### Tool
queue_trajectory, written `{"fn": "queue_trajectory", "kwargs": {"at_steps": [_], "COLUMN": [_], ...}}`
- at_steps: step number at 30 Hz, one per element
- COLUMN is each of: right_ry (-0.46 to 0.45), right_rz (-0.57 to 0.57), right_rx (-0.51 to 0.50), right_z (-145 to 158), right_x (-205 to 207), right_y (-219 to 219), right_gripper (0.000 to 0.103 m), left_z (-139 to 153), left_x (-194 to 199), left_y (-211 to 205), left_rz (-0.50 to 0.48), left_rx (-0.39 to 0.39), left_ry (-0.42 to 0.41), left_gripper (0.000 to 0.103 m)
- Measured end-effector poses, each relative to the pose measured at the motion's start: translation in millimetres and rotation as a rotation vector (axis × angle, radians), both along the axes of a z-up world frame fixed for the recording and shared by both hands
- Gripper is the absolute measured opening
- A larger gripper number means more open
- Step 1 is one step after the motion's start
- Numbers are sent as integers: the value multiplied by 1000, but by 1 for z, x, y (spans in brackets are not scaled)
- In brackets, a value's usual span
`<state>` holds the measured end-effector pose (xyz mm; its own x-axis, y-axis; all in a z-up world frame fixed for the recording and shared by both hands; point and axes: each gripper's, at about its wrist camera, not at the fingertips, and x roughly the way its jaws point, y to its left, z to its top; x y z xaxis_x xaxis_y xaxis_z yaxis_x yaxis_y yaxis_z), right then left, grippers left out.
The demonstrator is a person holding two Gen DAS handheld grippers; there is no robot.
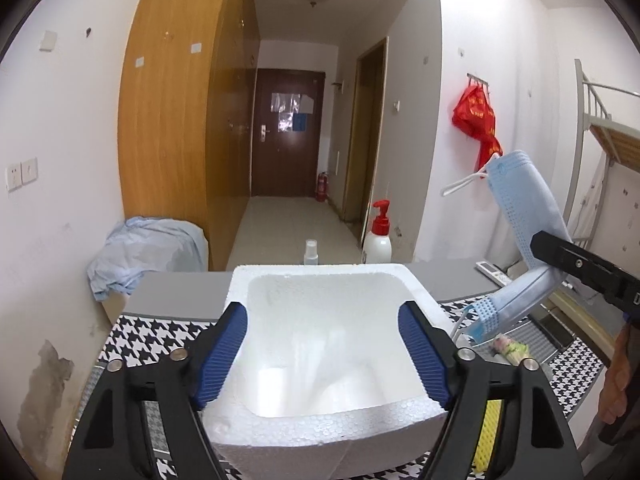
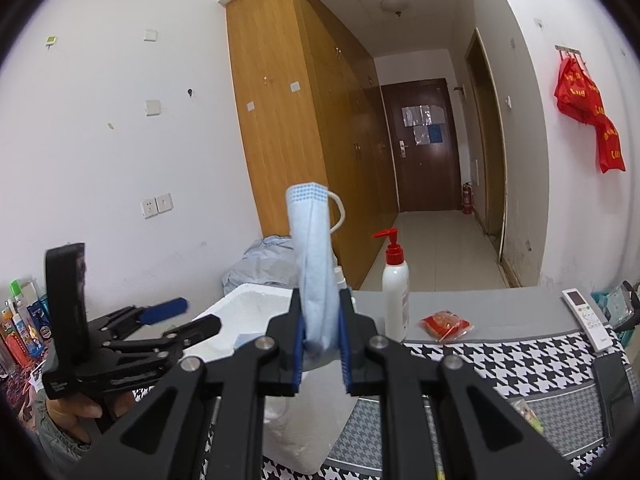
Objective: Organize soft objects
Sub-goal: 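Carry the tissue with the left gripper over the foam box and release it, then carry the blue mask with the right gripper over the foam box and release it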
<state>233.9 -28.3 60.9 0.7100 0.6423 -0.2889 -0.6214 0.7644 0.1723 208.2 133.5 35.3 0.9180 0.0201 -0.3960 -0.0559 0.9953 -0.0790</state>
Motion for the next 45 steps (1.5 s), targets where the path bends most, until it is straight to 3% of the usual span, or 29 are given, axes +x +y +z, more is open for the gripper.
{"fn": "queue_trajectory", "kwargs": {"at_steps": [3, 4, 29, 45], "right_ry": [0, 0, -23, 27], "right_rz": [-2, 1, 92, 127], "right_rx": [-3, -1, -12, -110], "right_z": [2, 2, 9, -12], "right_x": [0, 0, -1, 9], "right_y": [3, 3, 38, 77], "right_gripper": [18, 18, 18, 18], "left_z": [2, 3, 7, -4], "left_x": [-5, -8, -49, -61], "left_y": [1, 2, 30, 59], "left_rz": [10, 20, 137, 179], "left_rx": [8, 9, 30, -11], "left_ry": [-26, -34, -73, -67], "left_gripper": [99, 100, 102, 102]}}
